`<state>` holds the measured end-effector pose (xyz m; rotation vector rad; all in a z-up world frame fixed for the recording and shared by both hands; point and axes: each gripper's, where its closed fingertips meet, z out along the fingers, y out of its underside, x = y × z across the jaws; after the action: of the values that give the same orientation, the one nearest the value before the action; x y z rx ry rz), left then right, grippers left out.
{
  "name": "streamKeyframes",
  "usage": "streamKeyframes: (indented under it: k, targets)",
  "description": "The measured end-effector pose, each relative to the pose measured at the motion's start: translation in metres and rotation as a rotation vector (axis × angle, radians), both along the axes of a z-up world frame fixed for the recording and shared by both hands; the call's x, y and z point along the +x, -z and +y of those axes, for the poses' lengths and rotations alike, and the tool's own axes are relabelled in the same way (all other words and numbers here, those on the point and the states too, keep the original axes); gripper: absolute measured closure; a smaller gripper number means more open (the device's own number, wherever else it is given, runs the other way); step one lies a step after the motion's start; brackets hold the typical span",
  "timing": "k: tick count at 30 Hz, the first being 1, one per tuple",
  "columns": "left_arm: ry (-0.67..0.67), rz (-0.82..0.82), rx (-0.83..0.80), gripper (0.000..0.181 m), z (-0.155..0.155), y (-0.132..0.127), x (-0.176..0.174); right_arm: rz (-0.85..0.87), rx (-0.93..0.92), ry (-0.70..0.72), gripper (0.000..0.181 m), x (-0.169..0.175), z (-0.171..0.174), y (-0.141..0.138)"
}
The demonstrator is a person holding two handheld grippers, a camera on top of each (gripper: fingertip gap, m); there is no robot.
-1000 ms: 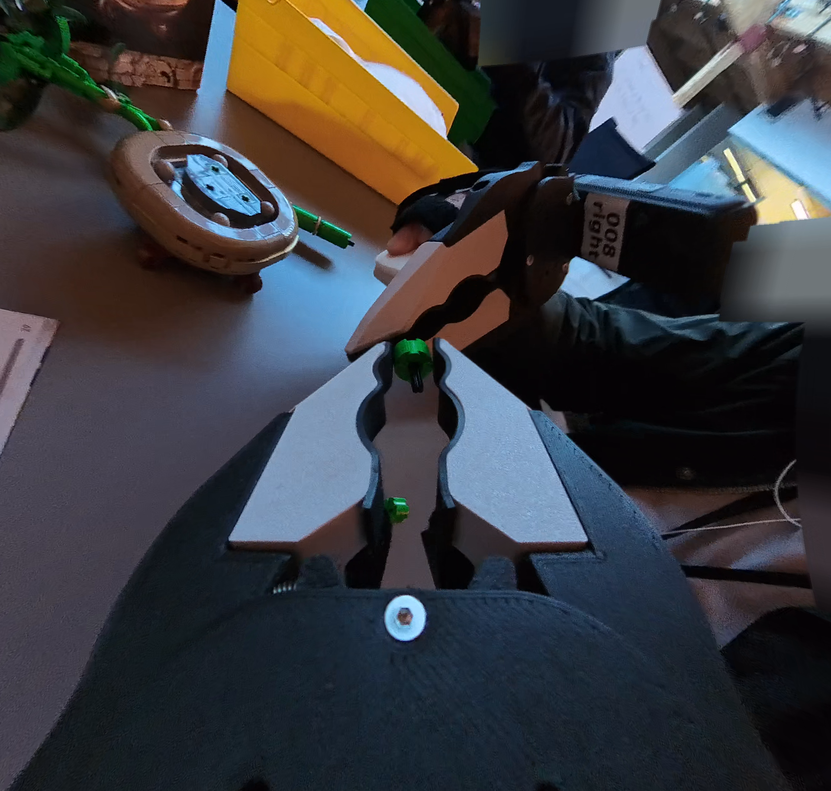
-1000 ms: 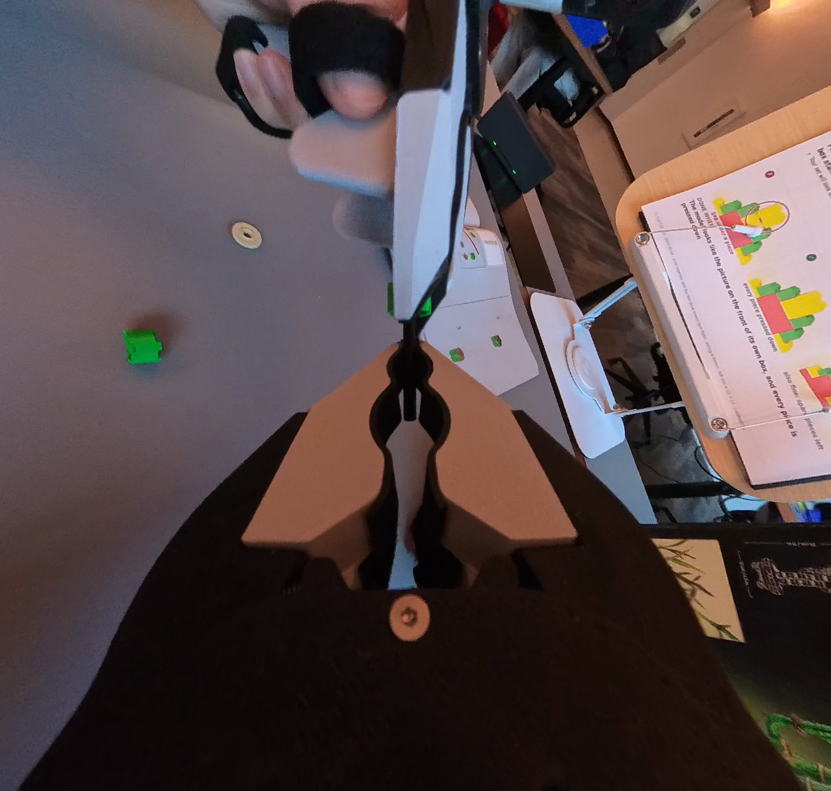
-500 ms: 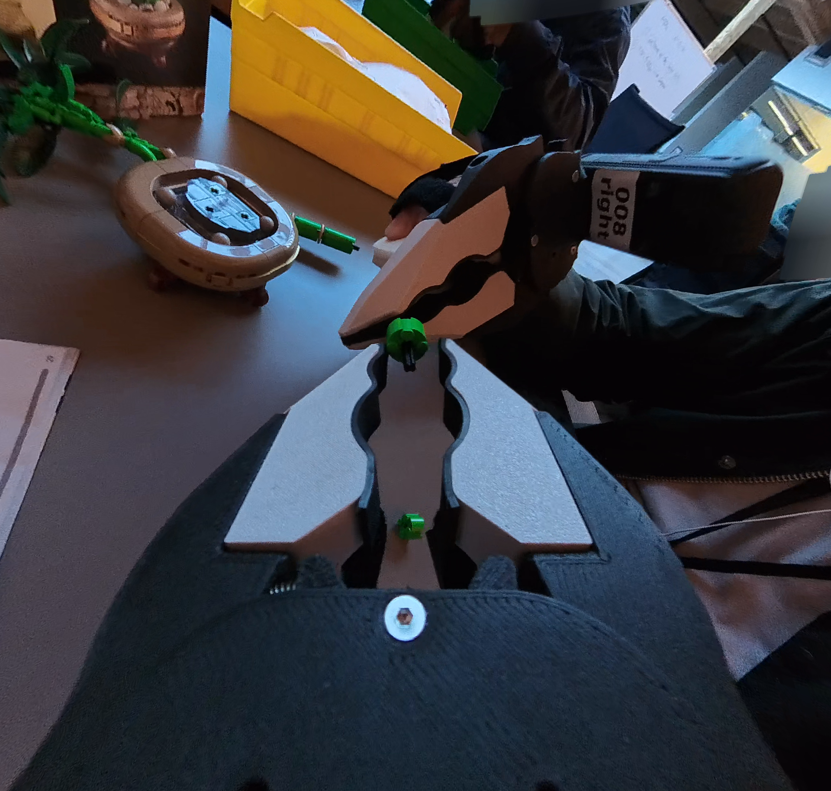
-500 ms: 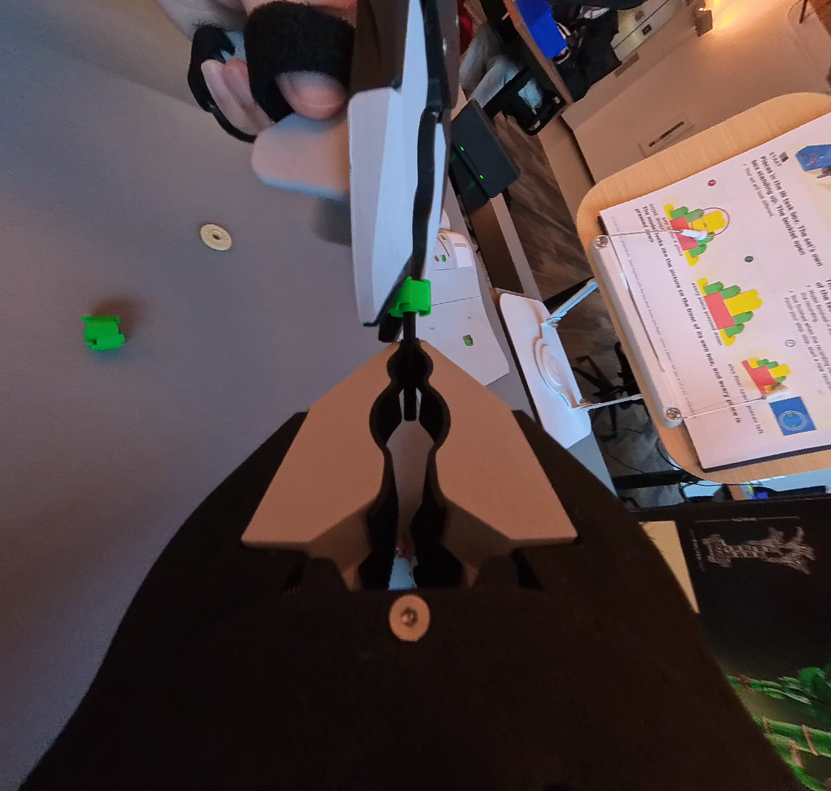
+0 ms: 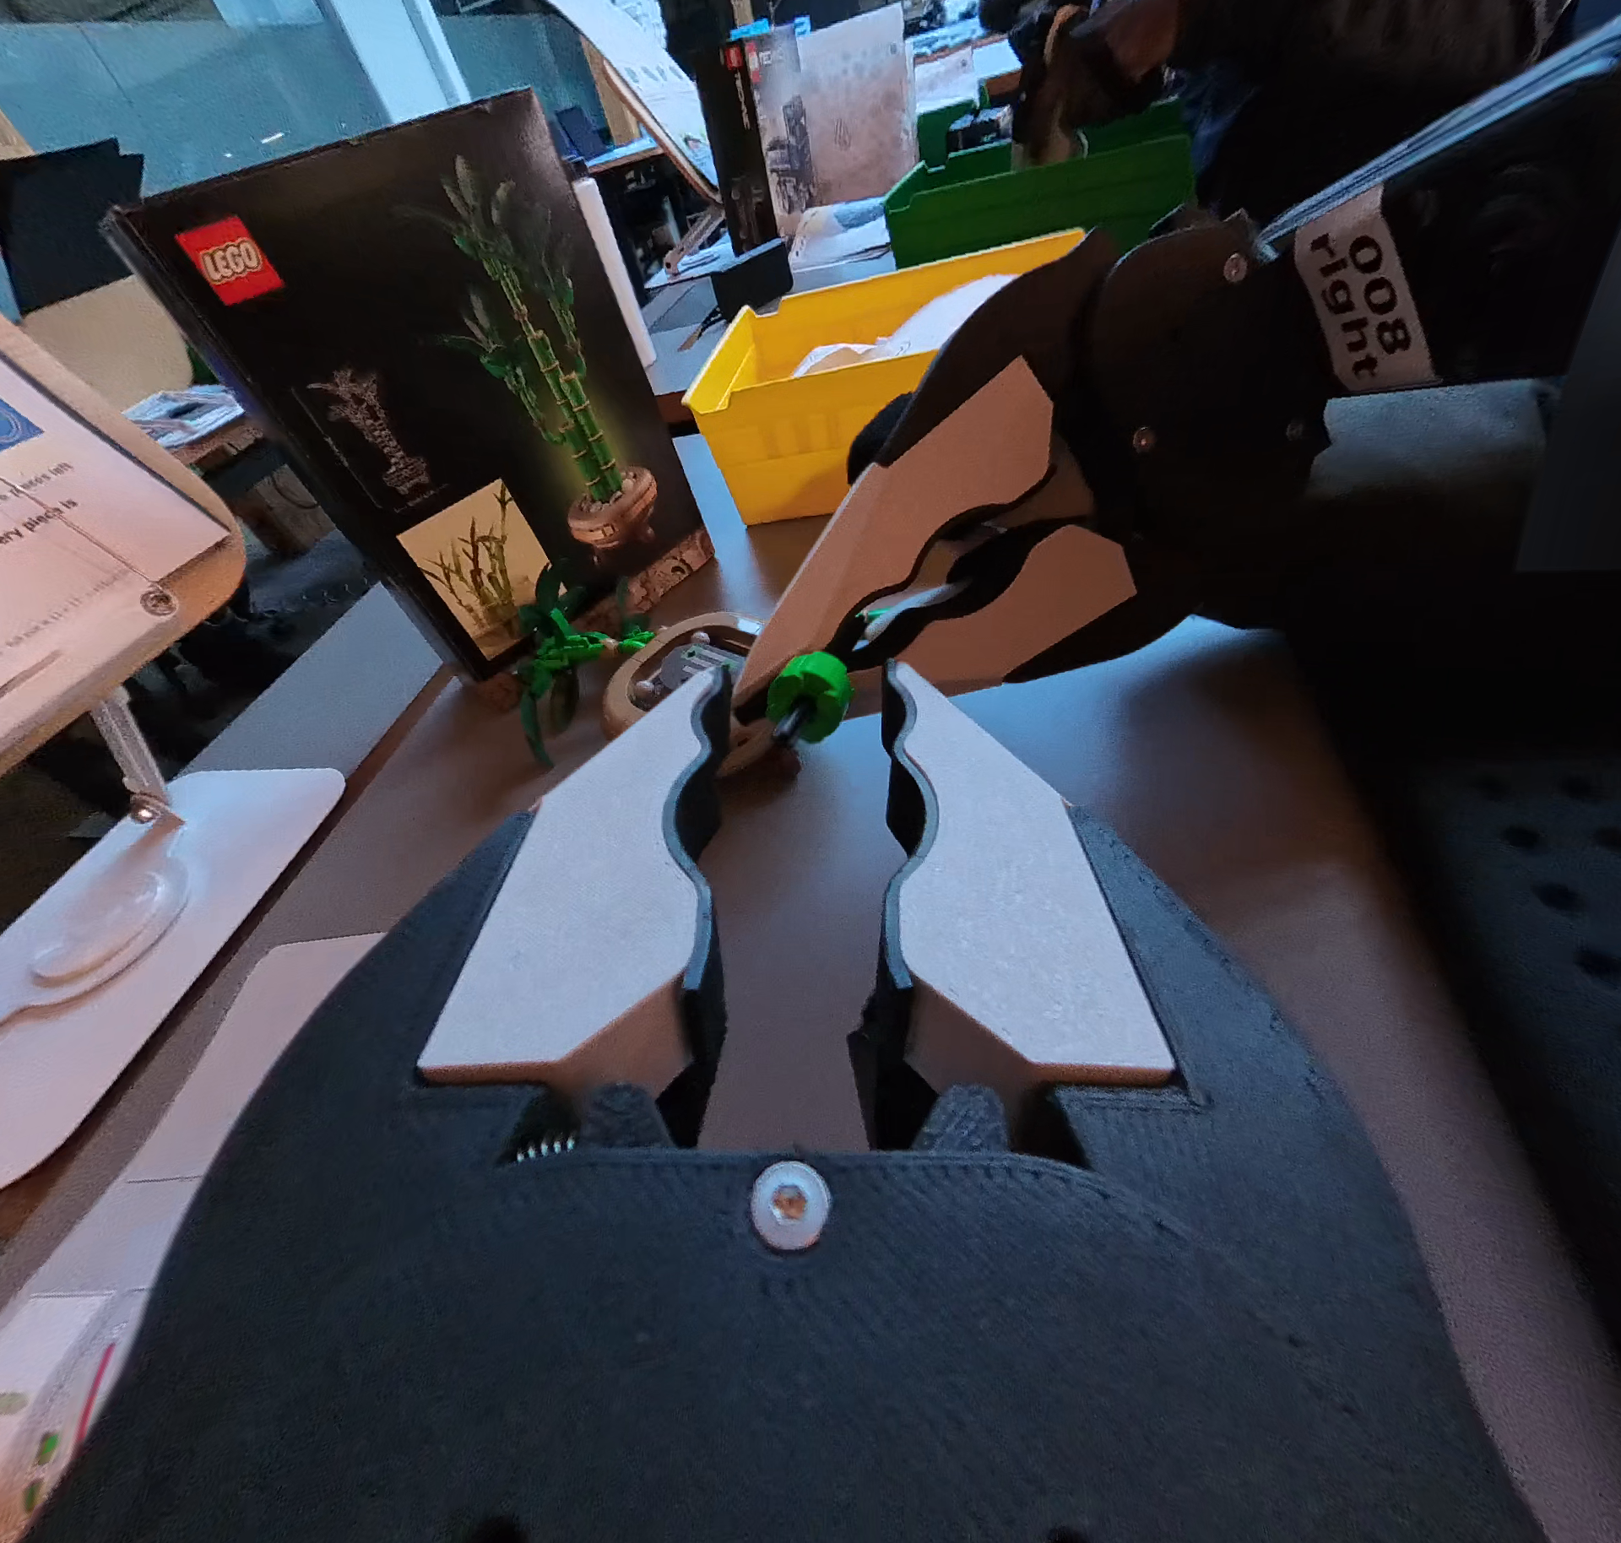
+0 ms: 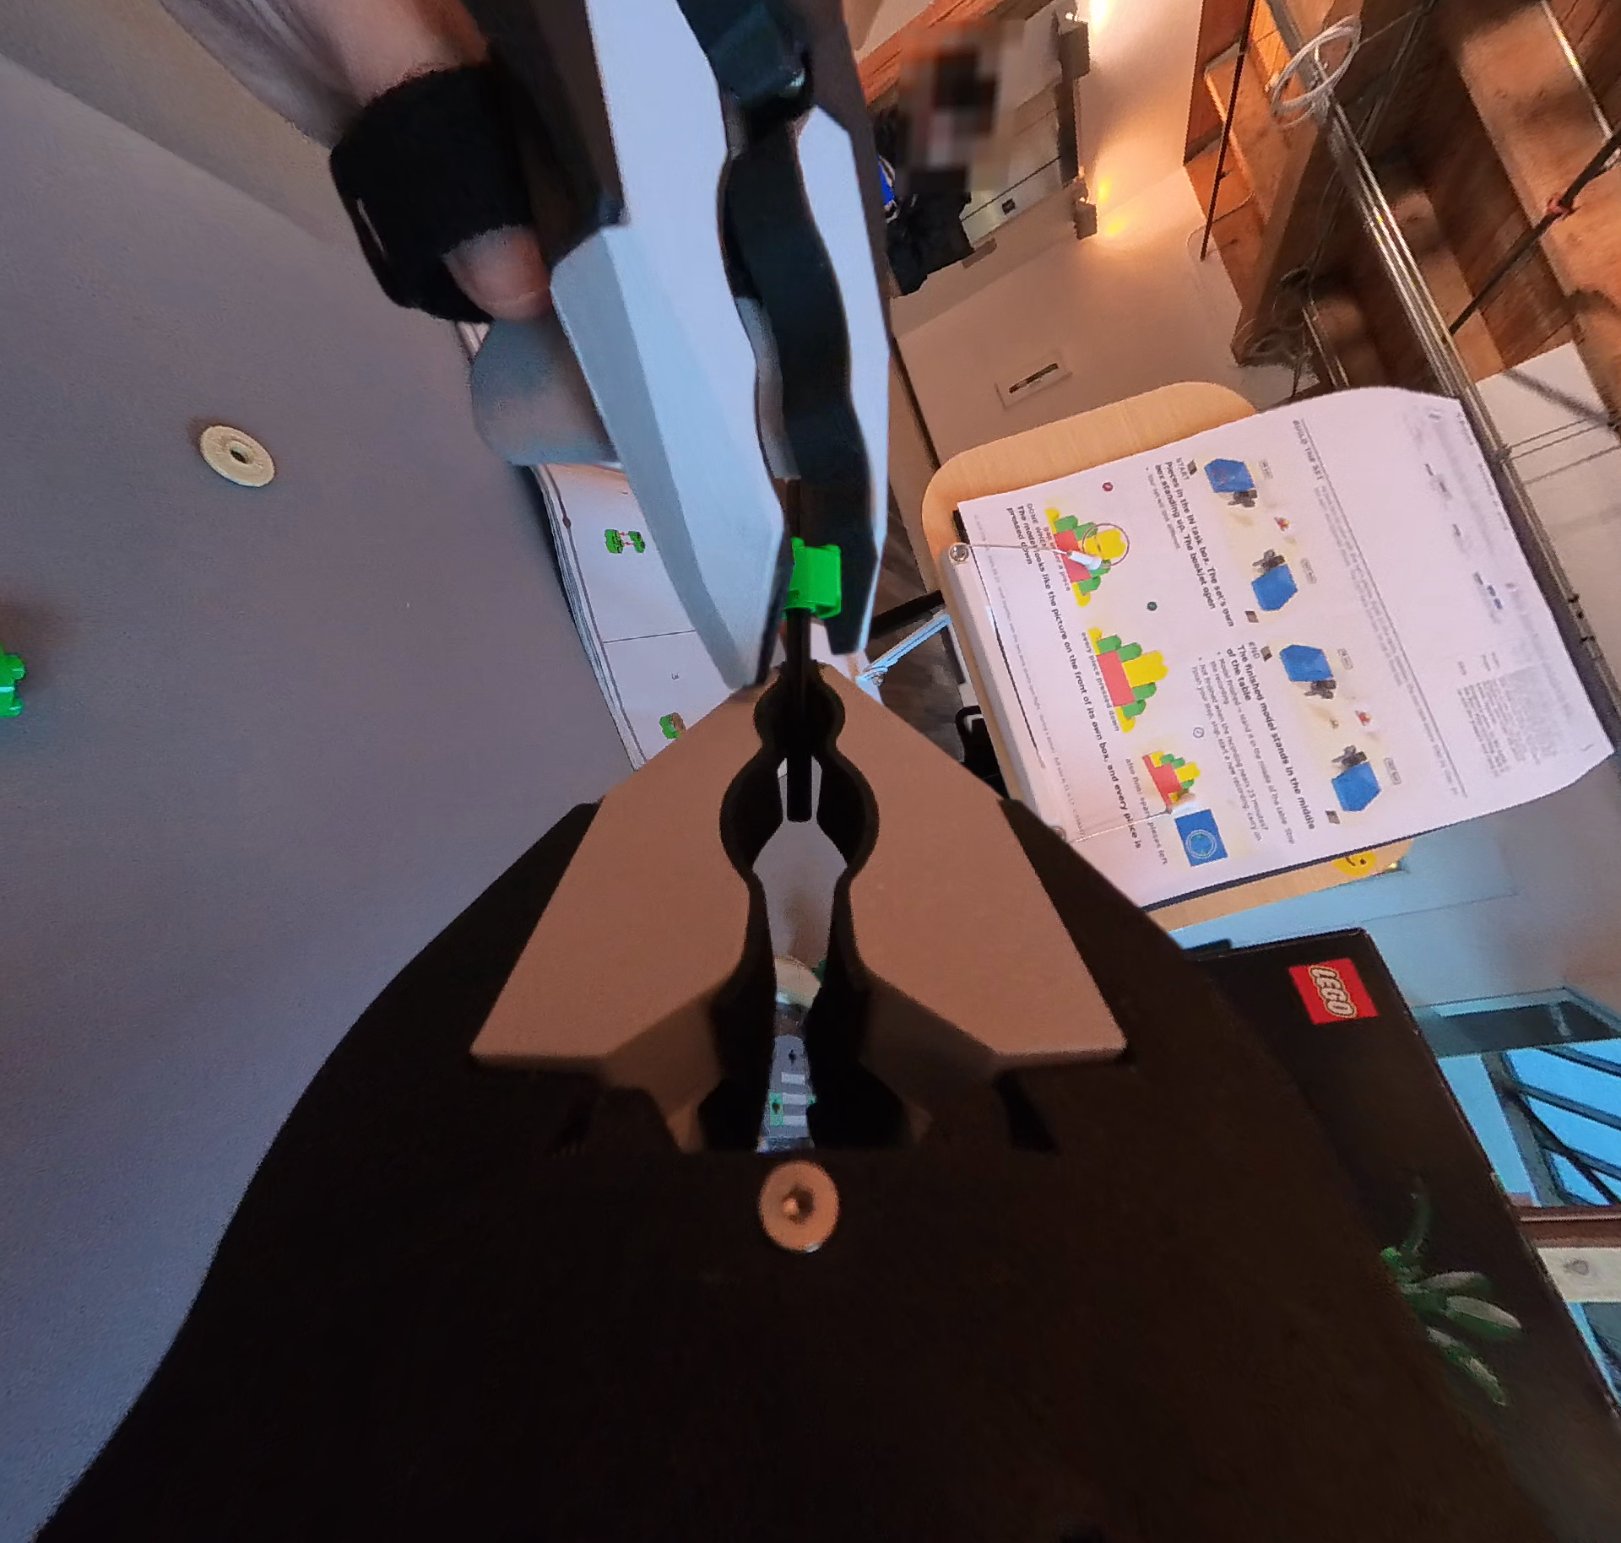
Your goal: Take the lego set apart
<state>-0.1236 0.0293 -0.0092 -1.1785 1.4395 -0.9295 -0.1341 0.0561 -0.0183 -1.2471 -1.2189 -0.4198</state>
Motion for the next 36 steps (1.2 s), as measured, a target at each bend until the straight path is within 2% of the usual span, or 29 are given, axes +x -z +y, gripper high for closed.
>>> streamKeyframes:
  k: [10,15,23,28,30,32,34,36]
  targets:
    - [0.003,0.089,0.227,0.159,-0.008,0.007,-0.002,-0.073,0.022,-0.012,0.181,-0.004,-0.002,0.007]
    - [0.02,0.086,0.257,0.165,-0.008,0.006,-0.006,-0.045,0.005,-0.04,0.181,-0.008,-0.005,0.007]
    - [0.053,0.168,0.284,0.165,-0.01,0.011,-0.009,-0.031,-0.051,-0.083,0.181,-0.01,-0.009,0.011]
    - [0.027,0.177,0.29,0.165,-0.004,0.011,-0.011,-0.035,-0.066,-0.055,0.181,-0.001,-0.006,0.013]
    - [-0.038,0.147,0.282,0.165,0.011,0.001,-0.022,-0.007,-0.055,0.001,0.181,0.018,0.0,0.007]
    - [-0.048,0.035,0.233,0.166,0.021,-0.024,-0.043,0.068,-0.059,0.022,0.181,0.039,0.003,-0.002]
    - [0.003,-0.057,0.158,0.166,0.016,-0.046,-0.057,0.137,-0.056,-0.015,0.181,0.039,-0.001,-0.014]
    - [0.007,-0.084,0.2,0.166,0.012,-0.053,-0.059,0.136,-0.059,-0.043,0.181,0.03,-0.004,-0.013]
